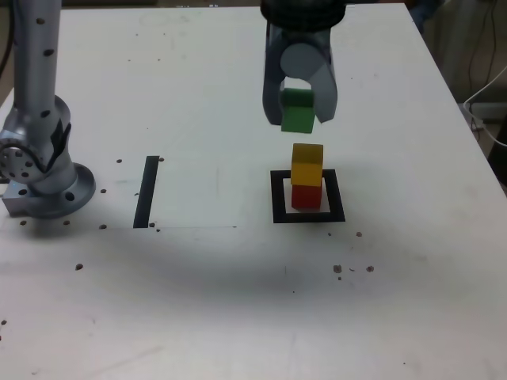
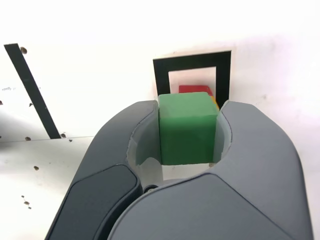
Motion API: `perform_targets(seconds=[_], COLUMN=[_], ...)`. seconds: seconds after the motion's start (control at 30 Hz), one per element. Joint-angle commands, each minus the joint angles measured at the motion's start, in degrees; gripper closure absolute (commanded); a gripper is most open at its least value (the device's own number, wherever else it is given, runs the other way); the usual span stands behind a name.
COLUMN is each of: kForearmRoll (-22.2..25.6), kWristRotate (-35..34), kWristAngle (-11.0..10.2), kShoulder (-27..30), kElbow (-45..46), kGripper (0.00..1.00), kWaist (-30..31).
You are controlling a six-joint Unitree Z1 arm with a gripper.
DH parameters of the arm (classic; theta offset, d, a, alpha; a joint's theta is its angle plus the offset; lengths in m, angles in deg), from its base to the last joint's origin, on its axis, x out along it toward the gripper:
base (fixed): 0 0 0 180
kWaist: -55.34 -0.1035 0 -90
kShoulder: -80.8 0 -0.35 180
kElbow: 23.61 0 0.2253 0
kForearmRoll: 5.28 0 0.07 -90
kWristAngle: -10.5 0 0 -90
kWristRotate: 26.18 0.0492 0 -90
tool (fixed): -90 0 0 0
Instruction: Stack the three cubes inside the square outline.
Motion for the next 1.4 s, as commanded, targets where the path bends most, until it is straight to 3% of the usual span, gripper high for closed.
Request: perform_targets(seconds=[0.0, 0.5, 1.07, 1.37], kForearmRoll=[-0.27, -6.66, -7.11, -7.2], kWristRotate=[-0.19, -0.57, -0.86, -0.89], kWristAngle=[0.21, 3.23, 2.99, 3.15], kShoulder=[0.49, -0.14, 0.28, 0.17], kElbow=[0.2, 2.39, 4.04, 4.72], kGripper=[0.9, 0.89, 0.86, 0.78], kWaist=[0.51, 2.47, 2.64, 2.64])
